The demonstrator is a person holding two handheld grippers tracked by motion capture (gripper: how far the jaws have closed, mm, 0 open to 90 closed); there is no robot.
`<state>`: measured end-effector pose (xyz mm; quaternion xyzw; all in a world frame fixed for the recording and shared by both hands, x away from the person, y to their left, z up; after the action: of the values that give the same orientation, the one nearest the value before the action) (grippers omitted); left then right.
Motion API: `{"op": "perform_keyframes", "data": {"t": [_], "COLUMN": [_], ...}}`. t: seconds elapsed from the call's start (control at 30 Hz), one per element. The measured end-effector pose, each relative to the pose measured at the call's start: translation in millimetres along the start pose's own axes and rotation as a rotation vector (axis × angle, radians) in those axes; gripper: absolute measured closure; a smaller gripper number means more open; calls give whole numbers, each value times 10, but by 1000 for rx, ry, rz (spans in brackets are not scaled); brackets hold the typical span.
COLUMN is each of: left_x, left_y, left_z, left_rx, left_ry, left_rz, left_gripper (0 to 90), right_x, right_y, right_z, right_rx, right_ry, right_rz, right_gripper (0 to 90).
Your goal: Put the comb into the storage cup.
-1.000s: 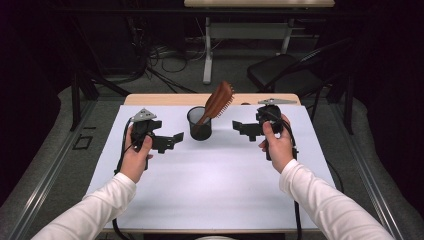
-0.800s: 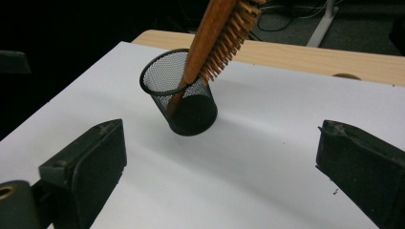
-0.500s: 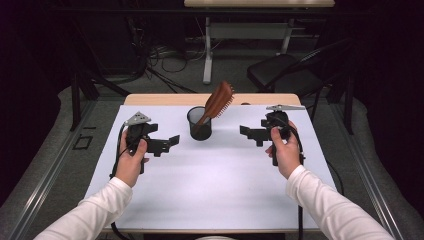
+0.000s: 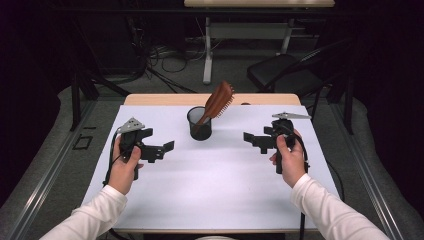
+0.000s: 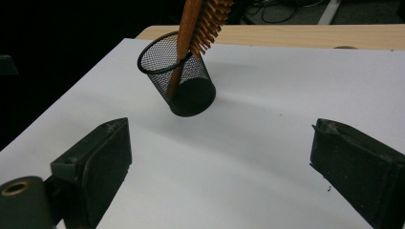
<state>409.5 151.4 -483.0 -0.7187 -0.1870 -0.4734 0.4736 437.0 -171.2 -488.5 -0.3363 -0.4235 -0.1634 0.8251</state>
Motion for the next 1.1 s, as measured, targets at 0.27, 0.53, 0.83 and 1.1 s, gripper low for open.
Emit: {"op": "perform_keyframes", "data": {"t": [0.27,0.53,0.83,1.1], "left_x": [-84,-149,-231,-319], "left_y": [-34,-85,-111,-4], "left_z": [-25,-34,-92,-136], "left_rx": [-16,-41,-51,-69], "left_ry": [-17,-33,-29,-22], "left_rz": [11,9,19,40], "left_gripper": [6,6,6,6], "right_x": [-160,-229,-267,-358], "right_y": [-28,-73,-150,-168], "right_z": [-37,-38,-8,-120], "right_rx": [-5,-13,9,-13], "right_ry": [-1,-29,3,6], "right_rz": [17,25,23,17], "right_gripper": [67,67,67,68]}}
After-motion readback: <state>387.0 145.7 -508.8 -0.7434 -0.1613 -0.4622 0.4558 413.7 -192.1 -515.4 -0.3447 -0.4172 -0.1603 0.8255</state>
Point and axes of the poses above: each handheld gripper's, and its own axes: y roughly forward along the jaws, x roughly out of its top, z roughly to its left, the point moved 8 cm from there along y, roughly forward along the jaws, and after that the axes turned 11 degrees about x, right-handed, at the moved point
